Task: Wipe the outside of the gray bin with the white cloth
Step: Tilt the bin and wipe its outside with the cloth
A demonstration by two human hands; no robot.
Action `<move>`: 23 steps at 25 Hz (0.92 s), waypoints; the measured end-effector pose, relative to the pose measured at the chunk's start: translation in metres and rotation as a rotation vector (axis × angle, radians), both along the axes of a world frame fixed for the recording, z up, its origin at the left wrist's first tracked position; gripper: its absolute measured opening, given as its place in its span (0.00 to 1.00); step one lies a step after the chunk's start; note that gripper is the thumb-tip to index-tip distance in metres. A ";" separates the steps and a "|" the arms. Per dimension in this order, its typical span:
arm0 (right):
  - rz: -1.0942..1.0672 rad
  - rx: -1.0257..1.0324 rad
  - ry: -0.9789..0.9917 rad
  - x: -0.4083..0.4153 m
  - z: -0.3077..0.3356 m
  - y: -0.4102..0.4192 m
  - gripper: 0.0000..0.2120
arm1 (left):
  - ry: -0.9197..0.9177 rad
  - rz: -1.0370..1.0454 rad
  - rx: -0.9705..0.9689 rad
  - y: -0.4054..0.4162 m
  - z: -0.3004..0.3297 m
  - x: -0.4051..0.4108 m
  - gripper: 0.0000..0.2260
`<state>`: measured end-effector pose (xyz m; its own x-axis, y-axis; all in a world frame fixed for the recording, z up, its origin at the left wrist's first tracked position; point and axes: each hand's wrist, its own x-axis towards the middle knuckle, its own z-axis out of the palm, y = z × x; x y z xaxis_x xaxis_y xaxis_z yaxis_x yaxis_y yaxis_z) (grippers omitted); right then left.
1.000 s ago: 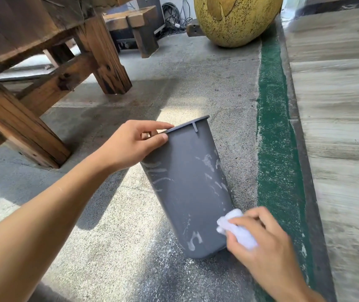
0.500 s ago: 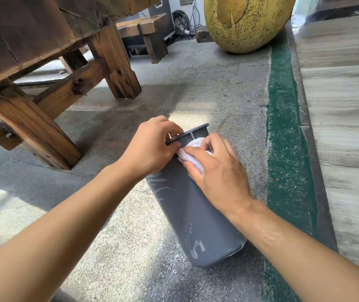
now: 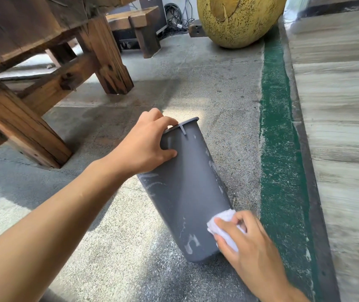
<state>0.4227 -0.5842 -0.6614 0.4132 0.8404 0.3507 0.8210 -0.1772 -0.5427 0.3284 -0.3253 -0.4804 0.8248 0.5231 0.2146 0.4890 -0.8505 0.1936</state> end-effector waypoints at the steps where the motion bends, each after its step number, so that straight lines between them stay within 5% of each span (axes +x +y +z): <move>1: 0.007 -0.059 0.033 -0.001 -0.014 -0.016 0.20 | 0.002 -0.008 0.000 0.000 -0.001 0.000 0.32; 5: -0.037 -0.231 0.135 0.001 -0.044 -0.055 0.15 | 0.033 -0.034 0.006 -0.003 -0.003 0.000 0.36; 11: -0.167 0.137 0.357 0.028 0.035 -0.010 0.10 | 0.073 -0.029 -0.046 -0.004 0.000 0.001 0.36; 16: -0.100 0.418 0.289 0.051 0.112 0.082 0.11 | 0.068 -0.053 -0.072 -0.003 0.000 -0.004 0.35; 23: 0.113 0.309 0.240 0.043 0.103 0.137 0.11 | 0.015 -0.091 -0.140 0.008 0.000 -0.022 0.33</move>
